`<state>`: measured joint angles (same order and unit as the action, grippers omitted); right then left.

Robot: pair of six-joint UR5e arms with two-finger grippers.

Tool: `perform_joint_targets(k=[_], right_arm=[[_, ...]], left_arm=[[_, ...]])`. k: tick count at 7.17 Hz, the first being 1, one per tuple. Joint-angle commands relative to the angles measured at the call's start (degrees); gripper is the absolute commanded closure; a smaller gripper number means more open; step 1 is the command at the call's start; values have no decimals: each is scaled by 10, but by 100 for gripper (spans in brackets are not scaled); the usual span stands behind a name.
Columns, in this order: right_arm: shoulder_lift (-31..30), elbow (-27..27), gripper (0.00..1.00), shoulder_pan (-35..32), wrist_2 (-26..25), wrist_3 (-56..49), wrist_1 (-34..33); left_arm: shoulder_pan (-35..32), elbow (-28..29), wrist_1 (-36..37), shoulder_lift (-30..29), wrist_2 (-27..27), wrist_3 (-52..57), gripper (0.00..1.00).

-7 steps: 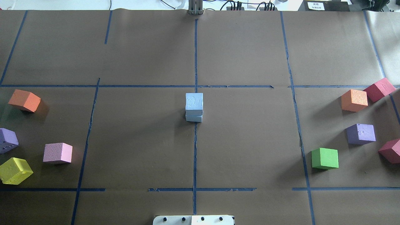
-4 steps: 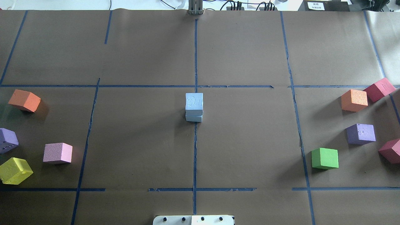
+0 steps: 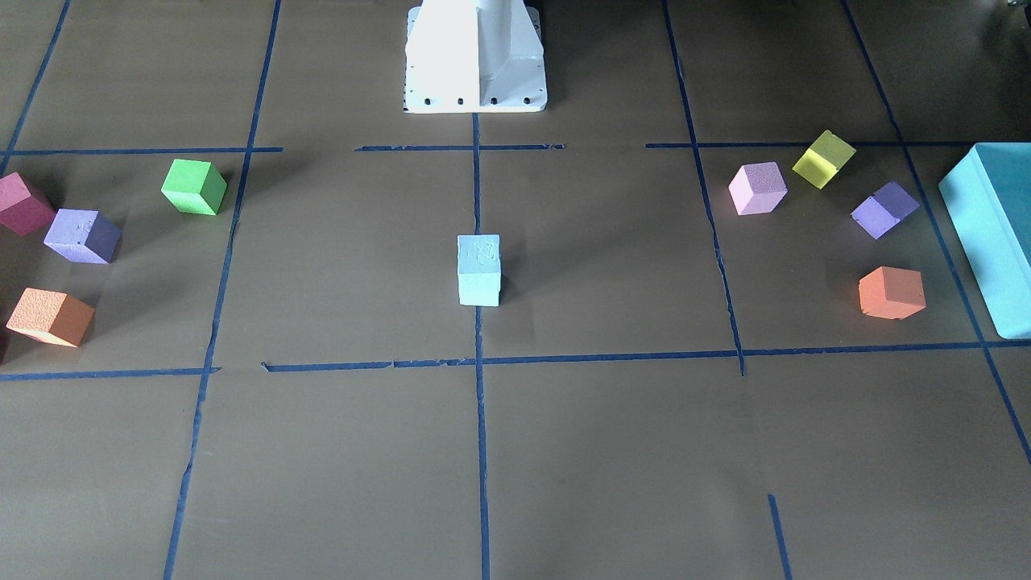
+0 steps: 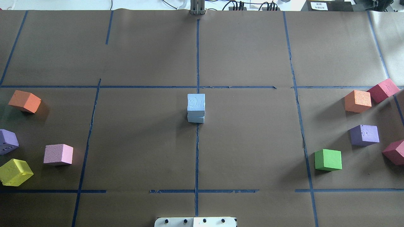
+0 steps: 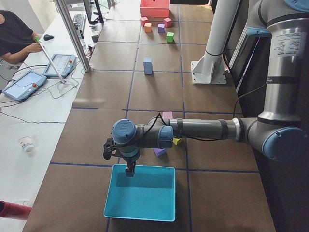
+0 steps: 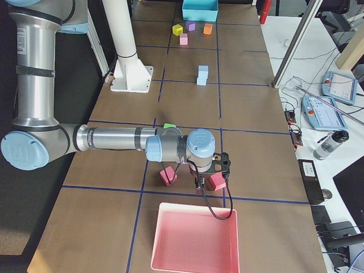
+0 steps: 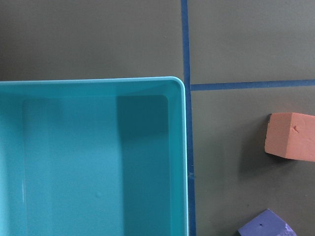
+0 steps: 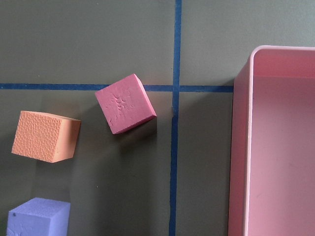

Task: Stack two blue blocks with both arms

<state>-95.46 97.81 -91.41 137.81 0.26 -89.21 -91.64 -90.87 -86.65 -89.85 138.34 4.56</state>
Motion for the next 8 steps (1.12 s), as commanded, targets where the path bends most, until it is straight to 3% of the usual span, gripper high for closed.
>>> perform_joint_targets(k=[1, 8], right_arm=[[0, 0, 0, 0, 0, 0, 0], [-2, -5, 0, 0, -18, -2, 0]], left_arm=[[0, -3, 11, -2, 0, 3, 0], [-1, 7, 4, 5, -4, 47, 0]])
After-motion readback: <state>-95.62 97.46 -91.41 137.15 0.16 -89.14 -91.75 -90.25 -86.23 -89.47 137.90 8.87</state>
